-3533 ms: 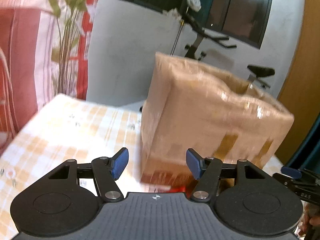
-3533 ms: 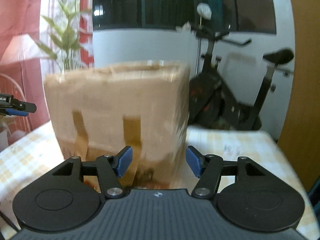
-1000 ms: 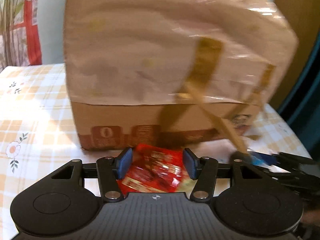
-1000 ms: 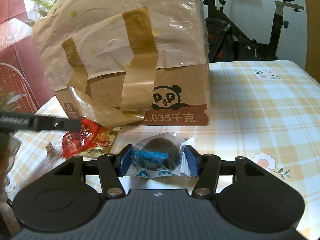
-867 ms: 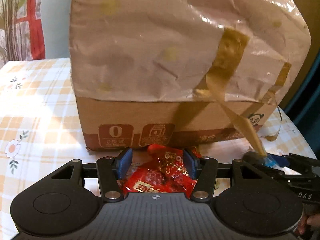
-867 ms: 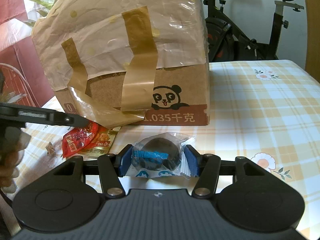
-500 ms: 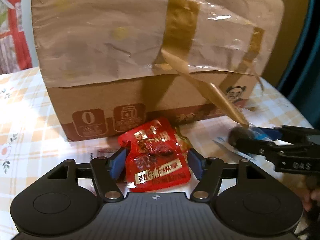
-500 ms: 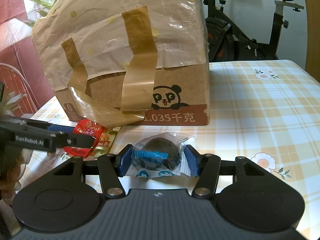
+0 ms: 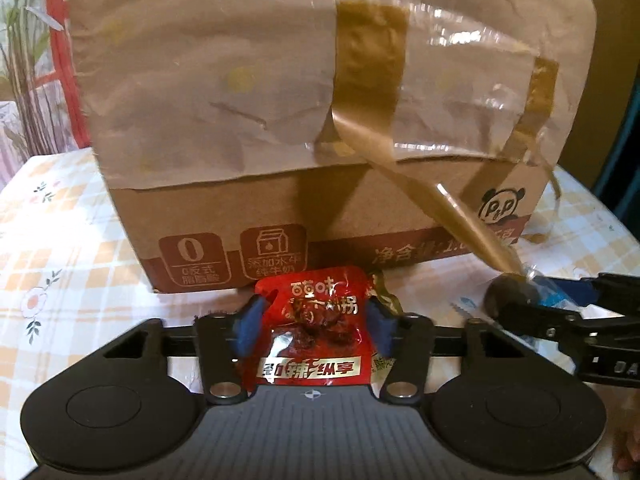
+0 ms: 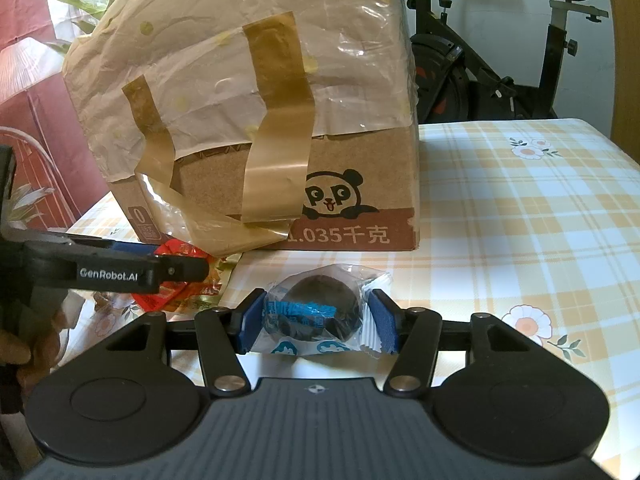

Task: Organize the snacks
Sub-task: 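Grasp the red spicy snack packet with the left tool while the right tool grasps the blue-labelled wrapped snack, then lift the red packet and blue-labelled snack over the paper bag with both tools, then open both tools to drop the two snacks into the paper bag, then move both tools back down to the snacks beside the paper bag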

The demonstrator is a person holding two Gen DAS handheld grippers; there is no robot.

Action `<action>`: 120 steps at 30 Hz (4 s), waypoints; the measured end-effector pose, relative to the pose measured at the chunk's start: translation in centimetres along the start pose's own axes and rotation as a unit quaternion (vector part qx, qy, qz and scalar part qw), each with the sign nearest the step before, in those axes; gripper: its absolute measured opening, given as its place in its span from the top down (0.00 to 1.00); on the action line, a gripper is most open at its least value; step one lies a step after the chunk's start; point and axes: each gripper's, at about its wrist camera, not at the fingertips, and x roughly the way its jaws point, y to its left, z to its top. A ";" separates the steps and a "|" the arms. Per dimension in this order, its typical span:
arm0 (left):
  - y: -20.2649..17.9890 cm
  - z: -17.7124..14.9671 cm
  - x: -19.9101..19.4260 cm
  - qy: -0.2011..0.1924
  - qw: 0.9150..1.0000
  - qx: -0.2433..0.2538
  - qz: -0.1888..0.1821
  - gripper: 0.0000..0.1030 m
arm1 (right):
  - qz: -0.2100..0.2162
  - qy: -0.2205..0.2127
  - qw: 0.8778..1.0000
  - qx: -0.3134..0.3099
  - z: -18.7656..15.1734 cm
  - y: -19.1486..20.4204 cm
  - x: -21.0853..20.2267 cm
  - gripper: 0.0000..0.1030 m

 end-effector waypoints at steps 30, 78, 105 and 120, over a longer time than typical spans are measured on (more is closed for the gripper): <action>0.5 -2.3 -9.5 -0.073 0.996 -0.050 -0.012 0.56 | -0.018 0.010 1.000 -0.012 0.0 0.3 -1.4 0.44; 1.2 16.0 -8.6 -0.170 0.985 0.003 -0.036 0.33 | -0.017 -0.157 0.985 -0.067 17.6 2.3 -4.0 0.35; 8.7 0.9 -11.5 -0.060 0.985 -0.161 0.020 0.38 | -0.023 -0.064 0.998 -0.013 3.9 0.4 -6.2 0.30; 8.1 -3.0 -9.4 -0.015 0.984 -0.174 0.027 0.45 | 0.050 0.076 0.992 -0.087 1.9 7.0 3.6 0.31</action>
